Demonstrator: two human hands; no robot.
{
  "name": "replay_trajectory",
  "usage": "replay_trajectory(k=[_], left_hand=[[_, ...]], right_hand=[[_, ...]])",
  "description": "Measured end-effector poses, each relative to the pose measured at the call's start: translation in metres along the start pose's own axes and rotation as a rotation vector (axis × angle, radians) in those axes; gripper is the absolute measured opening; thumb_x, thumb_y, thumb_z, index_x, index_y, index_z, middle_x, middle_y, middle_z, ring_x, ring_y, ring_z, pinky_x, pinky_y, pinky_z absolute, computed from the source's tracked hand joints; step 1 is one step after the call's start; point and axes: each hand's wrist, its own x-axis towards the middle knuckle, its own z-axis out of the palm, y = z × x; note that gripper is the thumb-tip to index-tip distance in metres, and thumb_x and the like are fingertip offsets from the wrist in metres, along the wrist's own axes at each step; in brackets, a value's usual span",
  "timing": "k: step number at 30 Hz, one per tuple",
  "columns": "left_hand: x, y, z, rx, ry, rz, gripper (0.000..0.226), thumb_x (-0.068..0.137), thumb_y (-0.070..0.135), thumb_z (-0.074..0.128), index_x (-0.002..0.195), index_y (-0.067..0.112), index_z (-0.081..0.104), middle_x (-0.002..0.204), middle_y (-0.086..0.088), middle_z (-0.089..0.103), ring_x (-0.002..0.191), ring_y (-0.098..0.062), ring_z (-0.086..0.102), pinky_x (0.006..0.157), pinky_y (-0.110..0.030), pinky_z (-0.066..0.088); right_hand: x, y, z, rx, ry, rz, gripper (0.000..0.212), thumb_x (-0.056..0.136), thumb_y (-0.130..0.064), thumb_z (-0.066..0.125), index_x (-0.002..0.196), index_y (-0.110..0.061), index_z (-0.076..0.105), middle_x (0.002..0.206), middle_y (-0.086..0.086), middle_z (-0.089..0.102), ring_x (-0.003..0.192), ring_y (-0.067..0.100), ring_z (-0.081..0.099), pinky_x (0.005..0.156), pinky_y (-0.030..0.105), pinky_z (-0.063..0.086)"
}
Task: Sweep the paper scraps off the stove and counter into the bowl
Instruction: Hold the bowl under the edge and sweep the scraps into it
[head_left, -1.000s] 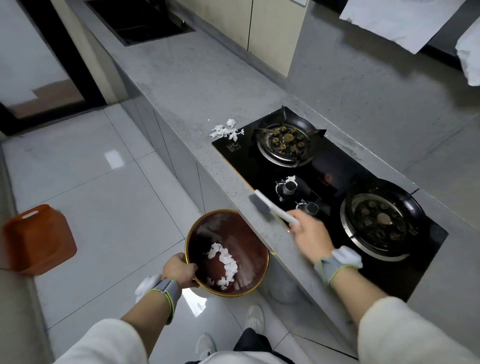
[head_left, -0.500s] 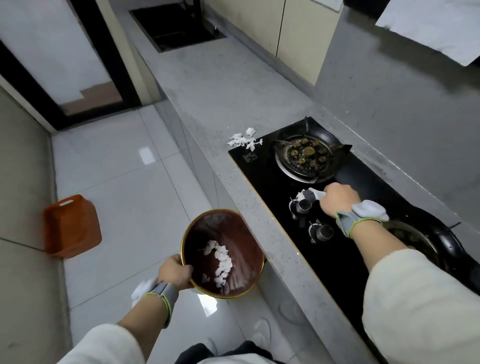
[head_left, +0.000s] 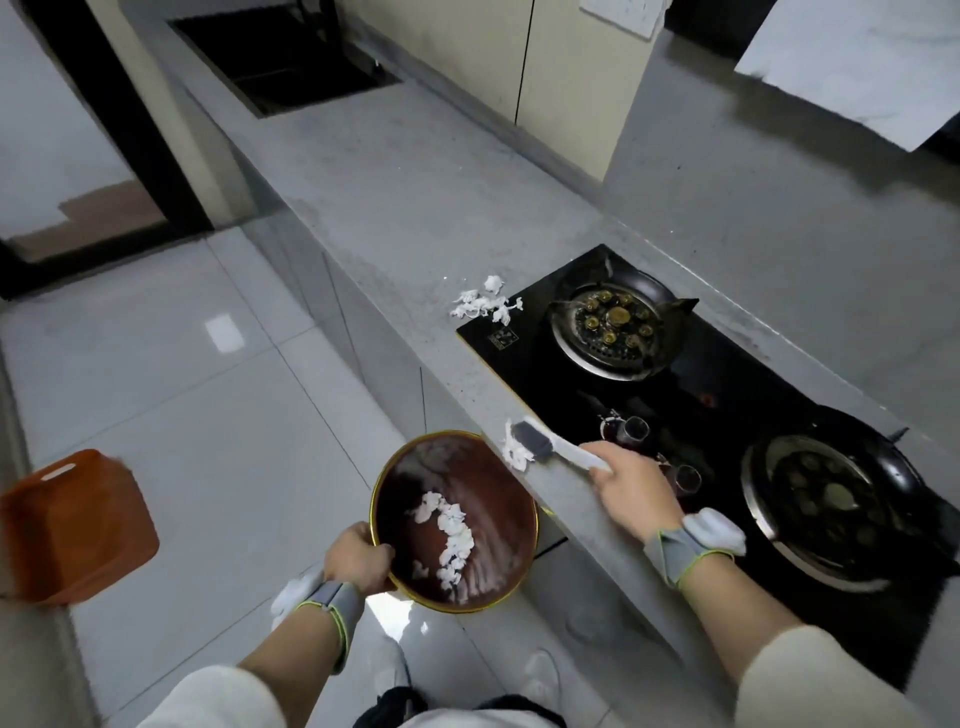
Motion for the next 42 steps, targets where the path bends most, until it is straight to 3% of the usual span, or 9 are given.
replay_trajectory(k=[3, 6, 15, 20, 23, 27, 34, 39, 42], left_hand=[[0.017, 0.011, -0.015, 0.065, -0.055, 0.037, 0.016, 0.065, 0.009, 0.058, 0.080, 0.011, 0.065, 0.079, -0.017, 0.074, 0.065, -0.035, 0.075, 0.065, -0.047, 0.064], [0.019, 0.021, -0.021, 0.097, -0.076, 0.064, 0.014, 0.066, 0.010, 0.058, 0.079, 0.011, 0.064, 0.078, -0.017, 0.074, 0.067, -0.034, 0.075, 0.067, -0.046, 0.065], [0.031, 0.037, -0.046, 0.054, -0.150, 0.057, 0.009, 0.078, -0.002, 0.058, 0.083, 0.005, 0.060, 0.087, -0.023, 0.070, 0.069, -0.042, 0.074, 0.062, -0.052, 0.063], [0.042, 0.042, -0.063, 0.044, -0.149, 0.053, 0.010, 0.077, -0.002, 0.058, 0.080, 0.007, 0.060, 0.085, -0.020, 0.069, 0.069, -0.042, 0.073, 0.063, -0.051, 0.064], [0.049, 0.044, -0.072, 0.034, -0.151, 0.056, 0.010, 0.078, -0.002, 0.058, 0.081, 0.007, 0.060, 0.086, -0.020, 0.068, 0.069, -0.042, 0.073, 0.063, -0.051, 0.064], [0.059, 0.048, -0.084, -0.002, -0.125, 0.051, 0.009, 0.078, -0.002, 0.059, 0.082, 0.006, 0.060, 0.085, -0.019, 0.068, 0.068, -0.042, 0.073, 0.063, -0.051, 0.064], [0.075, 0.061, -0.096, -0.089, -0.017, 0.026, 0.013, 0.082, -0.004, 0.057, 0.083, 0.008, 0.060, 0.088, -0.019, 0.068, 0.066, -0.041, 0.072, 0.064, -0.050, 0.064], [0.092, 0.079, -0.104, -0.130, 0.070, 0.001, 0.011, 0.083, -0.004, 0.058, 0.081, 0.007, 0.059, 0.086, -0.018, 0.068, 0.068, -0.040, 0.073, 0.065, -0.046, 0.064], [0.105, 0.091, -0.109, -0.125, 0.115, 0.005, 0.010, 0.082, -0.003, 0.060, 0.078, 0.007, 0.059, 0.077, -0.018, 0.069, 0.063, -0.036, 0.073, 0.068, -0.050, 0.064]], right_hand=[[-0.007, 0.003, 0.023, 0.019, 0.114, 0.119, 0.032, 0.095, -0.015, 0.045, 0.122, -0.028, 0.056, 0.103, 0.011, 0.066, 0.097, 0.034, 0.059, 0.073, 0.036, 0.043], [-0.020, 0.009, 0.039, -0.038, 0.104, 0.205, 0.034, 0.094, -0.015, 0.041, 0.125, -0.027, 0.051, 0.109, 0.014, 0.062, 0.101, 0.037, 0.058, 0.078, 0.041, 0.047], [-0.048, -0.049, 0.099, -0.049, -0.135, -0.019, 0.042, 0.095, -0.015, 0.043, 0.129, -0.038, 0.051, 0.104, 0.009, 0.056, 0.102, 0.028, 0.055, 0.081, 0.031, 0.039], [-0.041, -0.067, 0.095, 0.020, -0.024, 0.019, 0.039, 0.097, -0.016, 0.043, 0.129, -0.037, 0.051, 0.114, 0.005, 0.060, 0.105, 0.028, 0.054, 0.086, 0.035, 0.043], [-0.033, -0.075, 0.086, 0.086, 0.014, 0.137, 0.034, 0.096, -0.020, 0.046, 0.122, -0.040, 0.054, 0.105, 0.000, 0.064, 0.095, 0.026, 0.058, 0.081, 0.037, 0.046], [-0.019, -0.085, 0.077, 0.193, -0.016, 0.195, 0.029, 0.096, -0.020, 0.045, 0.117, -0.036, 0.057, 0.090, 0.003, 0.065, 0.082, 0.024, 0.060, 0.072, 0.033, 0.046], [0.044, -0.097, 0.054, 0.223, 0.091, 0.210, 0.030, 0.096, -0.026, 0.041, 0.124, -0.032, 0.050, 0.102, 0.003, 0.063, 0.093, 0.028, 0.059, 0.081, 0.037, 0.047], [0.108, -0.097, 0.041, 0.167, 0.102, 0.201, 0.034, 0.101, -0.028, 0.032, 0.131, -0.021, 0.045, 0.098, 0.010, 0.062, 0.085, 0.031, 0.058, 0.068, 0.038, 0.042], [0.145, -0.094, 0.043, 0.101, 0.122, 0.245, 0.038, 0.101, -0.024, 0.029, 0.138, -0.021, 0.038, 0.110, 0.016, 0.059, 0.090, 0.035, 0.056, 0.067, 0.037, 0.040]])
